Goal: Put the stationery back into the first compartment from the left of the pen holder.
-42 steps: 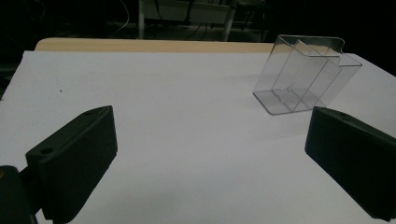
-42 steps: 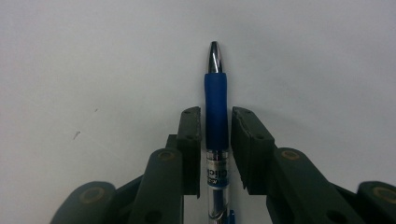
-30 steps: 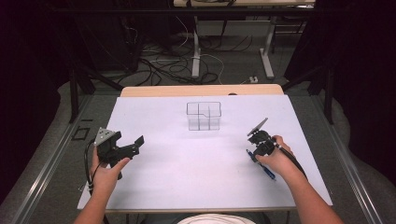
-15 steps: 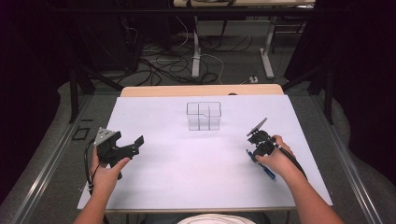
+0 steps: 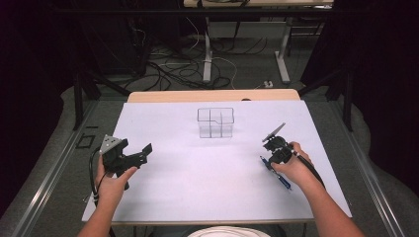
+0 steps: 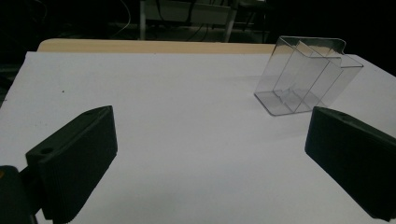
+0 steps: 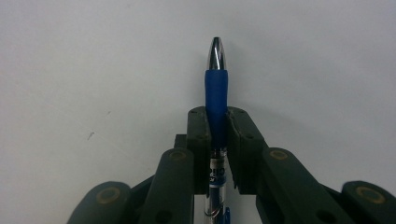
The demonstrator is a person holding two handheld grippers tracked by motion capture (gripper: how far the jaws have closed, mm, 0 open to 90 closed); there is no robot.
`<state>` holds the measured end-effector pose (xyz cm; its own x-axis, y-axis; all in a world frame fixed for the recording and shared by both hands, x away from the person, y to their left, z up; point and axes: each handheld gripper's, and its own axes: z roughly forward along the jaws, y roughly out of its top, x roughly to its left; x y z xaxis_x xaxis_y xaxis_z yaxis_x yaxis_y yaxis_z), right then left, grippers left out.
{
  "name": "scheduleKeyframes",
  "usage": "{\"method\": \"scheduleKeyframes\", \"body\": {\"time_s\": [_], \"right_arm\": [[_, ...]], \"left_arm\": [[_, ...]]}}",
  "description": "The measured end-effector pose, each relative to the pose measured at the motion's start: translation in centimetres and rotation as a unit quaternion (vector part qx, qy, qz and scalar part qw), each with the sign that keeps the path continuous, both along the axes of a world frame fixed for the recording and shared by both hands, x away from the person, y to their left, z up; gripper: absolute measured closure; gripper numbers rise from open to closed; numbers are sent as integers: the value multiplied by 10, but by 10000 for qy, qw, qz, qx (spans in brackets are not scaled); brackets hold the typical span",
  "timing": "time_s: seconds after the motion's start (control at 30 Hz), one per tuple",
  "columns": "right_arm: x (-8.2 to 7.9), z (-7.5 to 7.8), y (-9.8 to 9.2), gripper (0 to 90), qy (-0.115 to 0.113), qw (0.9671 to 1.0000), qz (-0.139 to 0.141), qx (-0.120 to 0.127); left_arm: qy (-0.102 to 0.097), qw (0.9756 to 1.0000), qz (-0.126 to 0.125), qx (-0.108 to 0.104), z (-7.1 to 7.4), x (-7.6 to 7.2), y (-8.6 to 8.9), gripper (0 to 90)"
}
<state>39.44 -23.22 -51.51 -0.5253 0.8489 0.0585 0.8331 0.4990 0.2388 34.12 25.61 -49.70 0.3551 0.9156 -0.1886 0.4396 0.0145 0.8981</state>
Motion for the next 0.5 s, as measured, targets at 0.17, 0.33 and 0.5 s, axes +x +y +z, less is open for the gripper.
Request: {"method": "scheduleKeyframes", "body": {"time_s": [0.17,0.33,0.5], "right_arm": [[-1,4,0,803,-155,9997,46,184],[-2,6,1,804,-183,9990,-83,388],[0,9,-4,803,-222,9975,-112,669]], "left_arm": [[-14,10000,1,14,0,0,0,24],[-5,10000,10,13,0,0,1,24],[-11,10000,13,11,0,1,1,24]]}}
